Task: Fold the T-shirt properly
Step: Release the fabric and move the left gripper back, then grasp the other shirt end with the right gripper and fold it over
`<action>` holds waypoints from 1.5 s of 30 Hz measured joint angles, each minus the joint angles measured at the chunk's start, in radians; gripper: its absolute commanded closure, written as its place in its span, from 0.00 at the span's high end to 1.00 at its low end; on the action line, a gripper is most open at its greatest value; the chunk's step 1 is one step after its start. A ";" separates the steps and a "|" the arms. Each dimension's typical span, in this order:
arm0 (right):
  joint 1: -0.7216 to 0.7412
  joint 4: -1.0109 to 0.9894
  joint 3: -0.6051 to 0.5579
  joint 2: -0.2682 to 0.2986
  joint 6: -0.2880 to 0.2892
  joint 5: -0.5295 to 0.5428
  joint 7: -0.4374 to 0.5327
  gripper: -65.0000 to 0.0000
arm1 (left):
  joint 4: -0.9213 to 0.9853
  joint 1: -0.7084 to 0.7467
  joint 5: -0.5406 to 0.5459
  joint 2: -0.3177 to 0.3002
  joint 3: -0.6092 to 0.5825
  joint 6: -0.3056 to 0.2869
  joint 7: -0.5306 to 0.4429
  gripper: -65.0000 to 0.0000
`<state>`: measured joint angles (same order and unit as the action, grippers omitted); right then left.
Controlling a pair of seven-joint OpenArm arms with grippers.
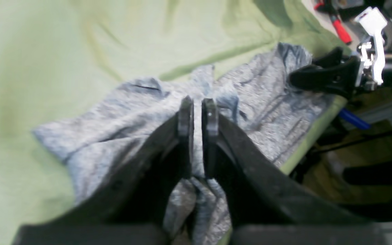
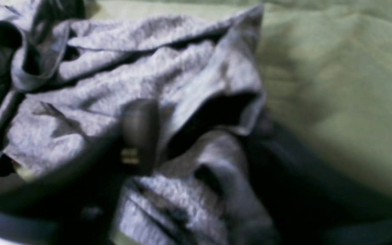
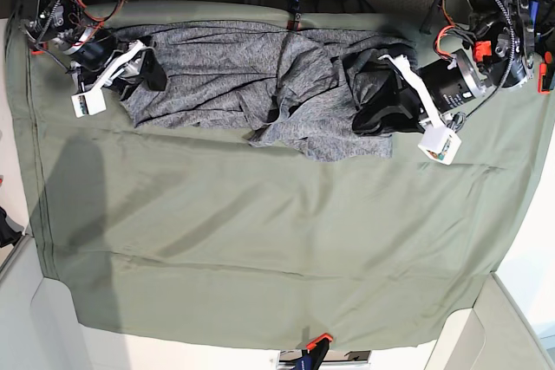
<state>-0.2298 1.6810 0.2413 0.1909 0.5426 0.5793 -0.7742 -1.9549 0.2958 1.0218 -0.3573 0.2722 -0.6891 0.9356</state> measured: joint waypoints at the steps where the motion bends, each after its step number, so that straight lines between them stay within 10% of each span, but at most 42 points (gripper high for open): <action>1: 0.001 -0.001 0.000 0.000 0.000 0.000 0.007 0.09 | 0.000 0.000 0.000 0.000 0.004 0.000 0.000 0.07; 21: 0.108 0.129 0.032 -0.050 0.026 0.222 -0.082 0.00 | 0.150 0.042 -0.070 -0.090 0.192 0.000 0.010 0.07; 29: 0.097 0.187 -0.253 -0.184 0.028 0.209 -0.071 0.00 | 0.172 0.067 -0.036 -0.161 0.260 0.000 0.008 0.07; 37: 0.164 0.134 -0.599 -0.325 0.024 -0.098 0.009 0.00 | 0.172 0.072 -0.029 -0.173 0.282 0.000 0.010 0.07; 45: 0.258 -0.027 -0.788 -0.329 0.015 -0.203 0.099 0.00 | 0.172 0.083 0.009 -0.172 0.352 0.000 0.014 0.07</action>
<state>0.0280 1.6535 -0.5468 -0.1379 0.5575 0.3759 -0.6750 -1.7828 0.3786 1.0309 -0.5293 0.6239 -0.6891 0.9501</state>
